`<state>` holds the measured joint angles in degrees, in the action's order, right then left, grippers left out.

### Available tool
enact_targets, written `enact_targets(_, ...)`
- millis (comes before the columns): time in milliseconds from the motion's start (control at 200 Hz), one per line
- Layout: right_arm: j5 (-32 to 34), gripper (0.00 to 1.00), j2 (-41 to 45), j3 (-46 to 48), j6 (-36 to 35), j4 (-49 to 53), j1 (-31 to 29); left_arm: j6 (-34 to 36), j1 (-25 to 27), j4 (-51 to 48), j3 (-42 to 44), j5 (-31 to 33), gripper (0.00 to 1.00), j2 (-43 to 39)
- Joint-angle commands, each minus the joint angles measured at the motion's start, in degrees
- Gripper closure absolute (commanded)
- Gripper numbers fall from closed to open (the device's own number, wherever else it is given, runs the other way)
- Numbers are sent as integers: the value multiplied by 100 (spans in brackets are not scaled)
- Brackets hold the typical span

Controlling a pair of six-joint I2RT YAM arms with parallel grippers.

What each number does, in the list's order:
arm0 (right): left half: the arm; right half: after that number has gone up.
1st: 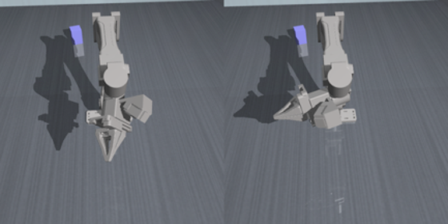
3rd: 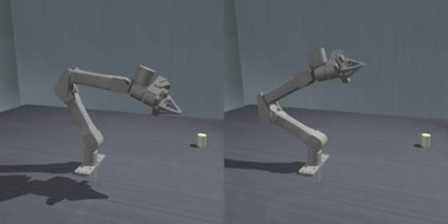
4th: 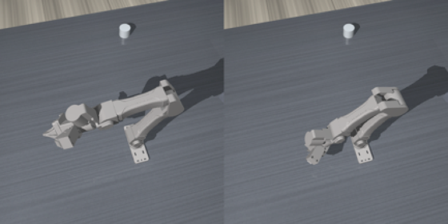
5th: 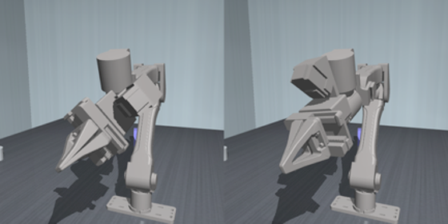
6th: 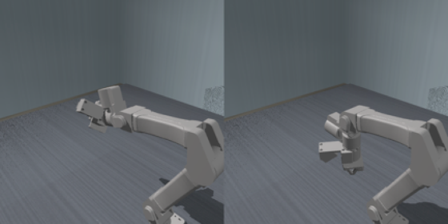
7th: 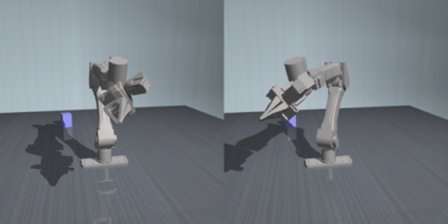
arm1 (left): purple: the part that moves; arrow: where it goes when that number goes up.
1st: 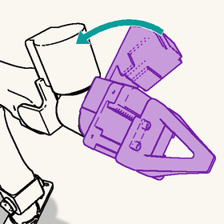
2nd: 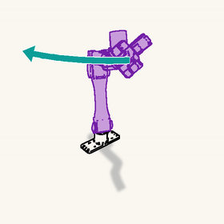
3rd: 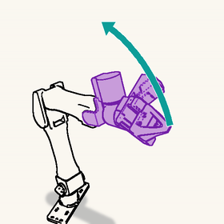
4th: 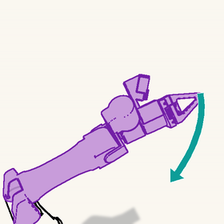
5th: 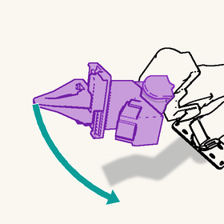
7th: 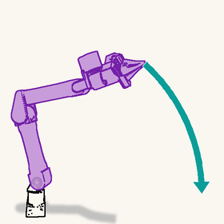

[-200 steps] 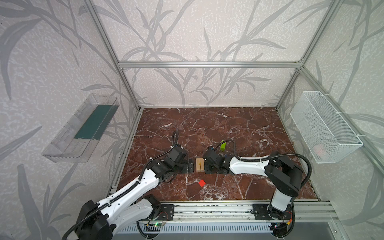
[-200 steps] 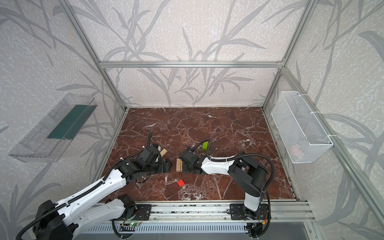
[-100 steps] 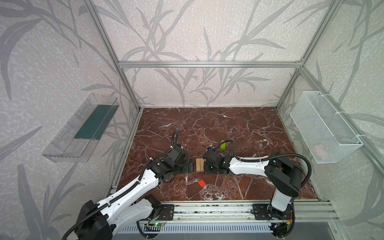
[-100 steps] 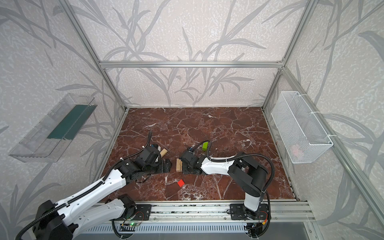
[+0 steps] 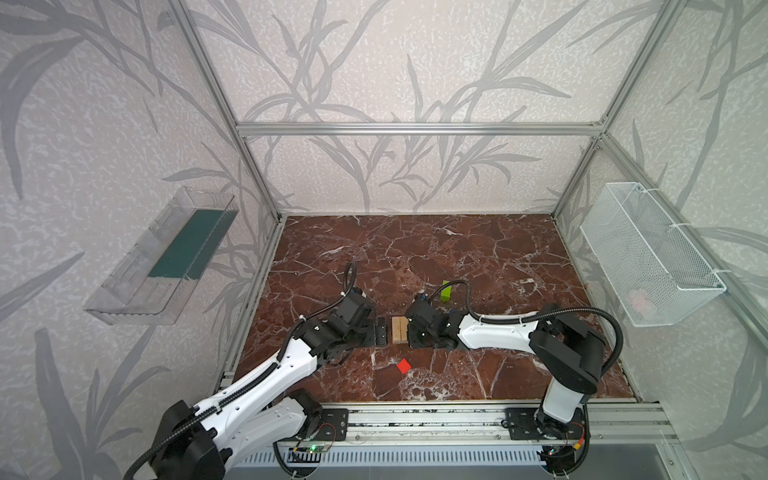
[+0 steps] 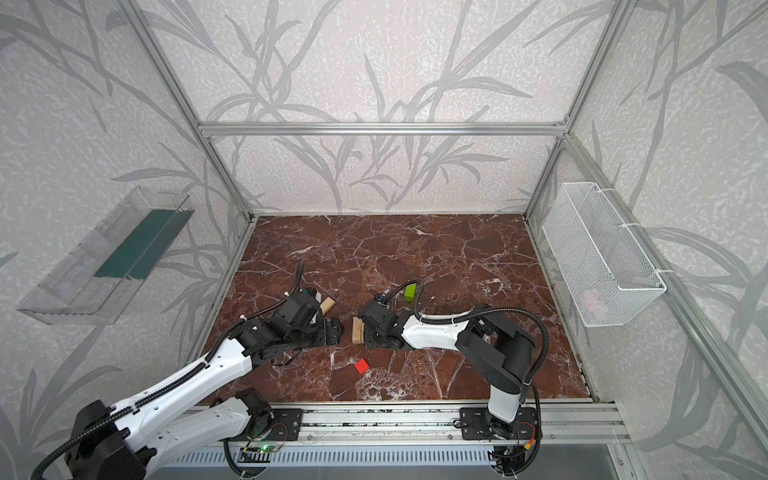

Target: Build the wood block tower

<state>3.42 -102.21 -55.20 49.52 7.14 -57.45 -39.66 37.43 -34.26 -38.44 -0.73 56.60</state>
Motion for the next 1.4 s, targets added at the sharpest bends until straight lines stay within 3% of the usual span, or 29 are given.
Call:
enact_targets(0, -17, 81, 150, 1, 19, -59, -43, 11, -16, -71, -147, 73, 0, -61)
enact_targets(425, 188, 81, 413, 22, -110, 181, -38, 33, -17, -113, -190, 73, 0, -88)
enact_targets(725, 542, 75, 1386, 291, -699, 443, 107, 199, -21, -402, -347, 339, 0, -175)
enact_targets(905, 616, 70, 2189, 620, -1434, 408, 325, 373, -77, -441, -530, 471, 0, -39)
enact_targets(995, 501, 64, 2524, 767, -1994, 236, 404, 463, -151, -446, -676, 548, 0, 127)
enact_targets(1110, -222, 54, 2753, 959, -2584, -131, 613, 607, -291, -367, -842, 519, 0, 409)
enact_targets(1395, -1198, 26, 2576, 1429, -3612, -1242, 665, 754, -1014, -100, -1199, 155, 0, 1453)
